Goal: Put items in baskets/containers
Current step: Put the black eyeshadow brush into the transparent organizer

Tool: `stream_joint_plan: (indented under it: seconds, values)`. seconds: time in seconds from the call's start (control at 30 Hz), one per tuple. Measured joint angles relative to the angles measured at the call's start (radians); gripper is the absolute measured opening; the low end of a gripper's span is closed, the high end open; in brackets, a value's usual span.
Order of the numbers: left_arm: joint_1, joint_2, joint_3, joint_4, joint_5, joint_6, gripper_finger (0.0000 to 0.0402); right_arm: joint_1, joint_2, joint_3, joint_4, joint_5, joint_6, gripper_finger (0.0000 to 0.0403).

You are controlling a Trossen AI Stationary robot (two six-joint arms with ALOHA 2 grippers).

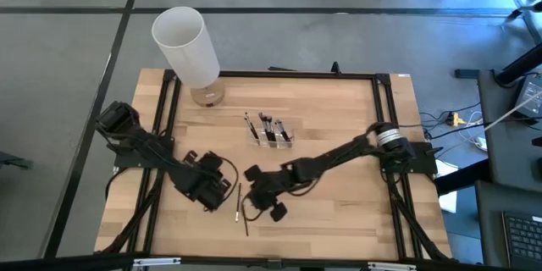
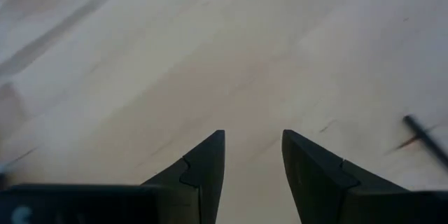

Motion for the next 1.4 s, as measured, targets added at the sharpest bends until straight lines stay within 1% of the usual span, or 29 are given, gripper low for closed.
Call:
stream_joint_plan:
  seconds: [0.1, 0.27, 0.37, 0.5, 0.67, 0.8, 1.0, 1.13, 1.23, 1.3, 1.4]
  values:
    - [-0.036, 0.0, 0.0, -0.065, -0.007, -0.072, 0.0139, -0.005, 0.099, 0.122, -0.049, -0.011, -0.074, 0.0126]
    - [-0.089, 0.0, 0.0, -0.111, -0.011, -0.151, 0.0139, -0.005, 0.234, 0.305, -0.102, -0.016, -0.17, 0.0126]
    - [-0.113, 0.0, 0.0, -0.126, -0.026, -0.185, 0.0139, -0.006, 0.301, 0.379, -0.151, -0.046, -0.228, 0.0126]
    - [-0.133, 0.0, 0.0, -0.128, -0.039, -0.214, 0.0139, 0.0, 0.336, 0.435, -0.208, -0.108, -0.291, 0.0126]
    - [-0.134, 0.0, 0.0, -0.129, -0.04, -0.234, 0.0139, 0.004, 0.339, 0.436, -0.214, -0.084, -0.298, 0.0126]
    - [-0.134, 0.0, 0.0, -0.161, -0.032, -0.285, 0.0139, -0.007, 0.339, 0.436, -0.193, -0.073, -0.295, 0.0126]
    - [-0.136, 0.0, 0.0, -0.174, -0.012, -0.301, 0.0139, -0.017, 0.384, 0.44, -0.105, -0.074, -0.295, 0.0126]
    - [-0.139, 0.0, -0.002, -0.171, -0.015, -0.298, 0.0139, -0.027, 0.4, 0.442, -0.126, -0.109, -0.293, 0.0126]
    - [-0.141, 0.0, -0.004, -0.174, -0.02, -0.298, 0.0139, -0.032, 0.401, 0.443, -0.151, -0.104, -0.263, 0.0124]
    - [-0.141, 0.0, -0.006, -0.177, -0.022, -0.298, 0.0139, -0.035, 0.401, 0.445, -0.171, -0.093, -0.223, 0.0116]
    - [-0.141, 0.0, -0.006, -0.176, -0.023, -0.298, 0.0139, -0.044, 0.403, 0.488, -0.282, -0.092, -0.168, 0.0092]
